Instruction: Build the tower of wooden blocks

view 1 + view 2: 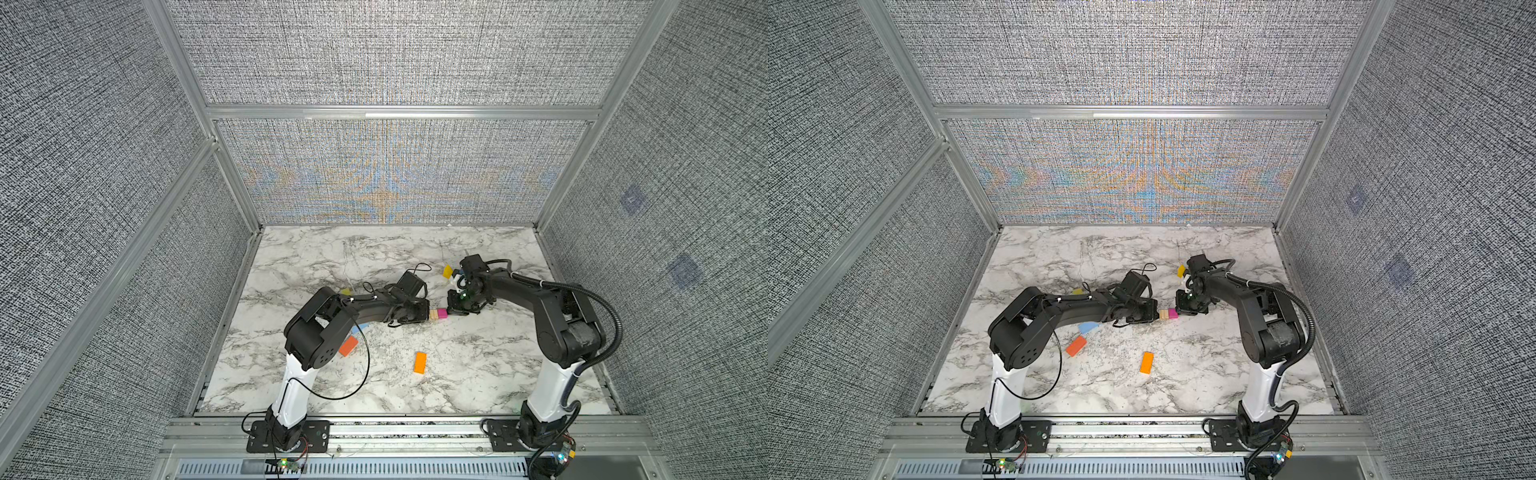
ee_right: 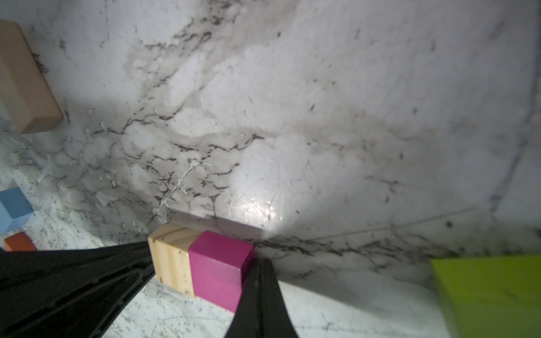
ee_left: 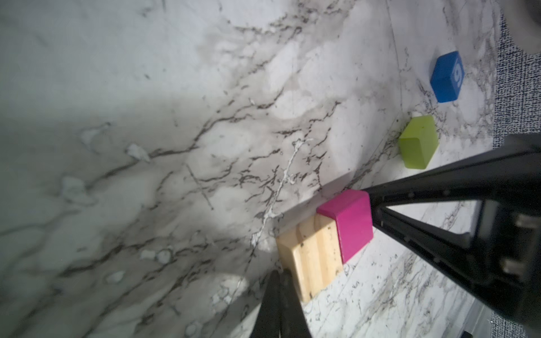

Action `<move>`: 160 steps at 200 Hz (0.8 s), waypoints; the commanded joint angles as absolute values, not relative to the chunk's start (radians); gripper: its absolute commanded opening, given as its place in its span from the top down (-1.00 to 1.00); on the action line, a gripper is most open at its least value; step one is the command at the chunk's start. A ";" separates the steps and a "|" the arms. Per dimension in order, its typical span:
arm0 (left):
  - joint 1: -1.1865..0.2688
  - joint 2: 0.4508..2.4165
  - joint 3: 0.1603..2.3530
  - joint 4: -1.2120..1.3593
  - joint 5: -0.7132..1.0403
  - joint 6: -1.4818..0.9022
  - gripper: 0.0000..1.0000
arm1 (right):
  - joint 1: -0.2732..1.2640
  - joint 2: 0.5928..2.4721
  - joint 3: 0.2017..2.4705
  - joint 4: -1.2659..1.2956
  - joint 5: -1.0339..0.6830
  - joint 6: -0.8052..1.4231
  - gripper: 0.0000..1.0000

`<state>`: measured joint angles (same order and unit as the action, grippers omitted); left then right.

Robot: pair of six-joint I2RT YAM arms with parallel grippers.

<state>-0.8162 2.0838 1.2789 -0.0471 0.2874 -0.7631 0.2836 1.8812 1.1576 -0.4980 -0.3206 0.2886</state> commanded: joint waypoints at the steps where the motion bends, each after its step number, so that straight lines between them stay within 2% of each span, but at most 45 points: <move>1: -0.819 2.084 1.282 -0.076 0.281 -0.755 1.00 | 0.289 1.880 1.164 -0.513 -0.323 0.283 0.94; 28: -0.819 2.044 1.287 -0.124 0.242 -0.734 0.99 | 0.288 1.844 1.164 -0.527 -0.310 0.281 0.59; 63: -0.819 1.950 1.292 -0.204 0.168 -0.695 0.56 | 0.289 1.768 1.164 -0.562 -0.274 0.275 0.26; 101: -0.819 1.876 1.294 -0.272 0.126 -0.672 0.32 | 0.290 1.703 1.164 -0.603 -0.248 0.274 0.14; 160: -0.819 1.720 1.199 -0.296 0.047 -0.668 -0.29 | 0.332 1.603 1.167 -0.694 -0.182 0.261 -0.04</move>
